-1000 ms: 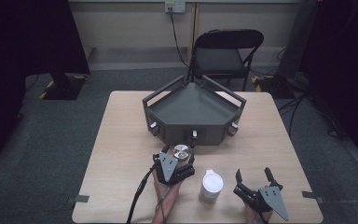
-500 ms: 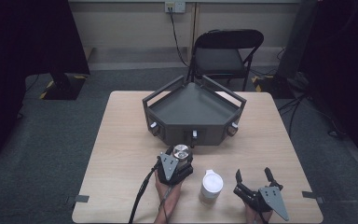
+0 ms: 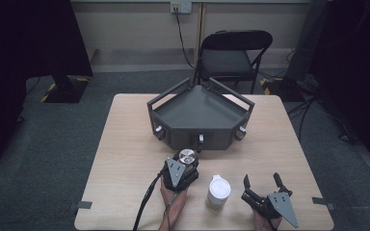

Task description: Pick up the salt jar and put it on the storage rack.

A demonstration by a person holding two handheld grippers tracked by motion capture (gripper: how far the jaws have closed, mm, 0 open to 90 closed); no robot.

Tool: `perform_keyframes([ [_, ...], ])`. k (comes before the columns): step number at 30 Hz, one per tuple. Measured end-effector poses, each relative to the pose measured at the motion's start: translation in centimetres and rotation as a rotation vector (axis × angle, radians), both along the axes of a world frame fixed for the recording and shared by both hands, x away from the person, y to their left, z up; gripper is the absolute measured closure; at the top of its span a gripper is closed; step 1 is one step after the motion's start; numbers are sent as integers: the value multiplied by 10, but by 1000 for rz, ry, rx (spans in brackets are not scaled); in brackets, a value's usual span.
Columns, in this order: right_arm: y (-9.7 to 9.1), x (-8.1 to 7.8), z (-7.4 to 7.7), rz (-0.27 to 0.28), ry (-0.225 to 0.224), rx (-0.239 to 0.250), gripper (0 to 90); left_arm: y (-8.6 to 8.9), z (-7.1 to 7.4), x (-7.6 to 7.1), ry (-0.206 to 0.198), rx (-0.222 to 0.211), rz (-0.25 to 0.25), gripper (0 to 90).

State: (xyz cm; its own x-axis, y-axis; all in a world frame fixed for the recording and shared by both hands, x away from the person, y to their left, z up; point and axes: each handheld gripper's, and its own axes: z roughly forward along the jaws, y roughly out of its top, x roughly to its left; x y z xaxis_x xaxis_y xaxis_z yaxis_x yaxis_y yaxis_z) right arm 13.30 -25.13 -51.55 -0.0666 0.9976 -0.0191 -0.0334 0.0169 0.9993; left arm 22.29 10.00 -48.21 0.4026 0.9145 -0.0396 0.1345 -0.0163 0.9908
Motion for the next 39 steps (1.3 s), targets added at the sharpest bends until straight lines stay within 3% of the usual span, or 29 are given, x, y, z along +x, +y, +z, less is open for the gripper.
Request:
perform_keyframes([
  [17,0,0,0,-3,0,0,14,9,4,-2,-6,-20,-30,344],
  [30,1,0,0,-4,0,0,14,26,25,0,-46,-8,-95,344],
  [39,1,0,0,-4,0,0,14,38,36,6,-63,-36,-143,345],
])
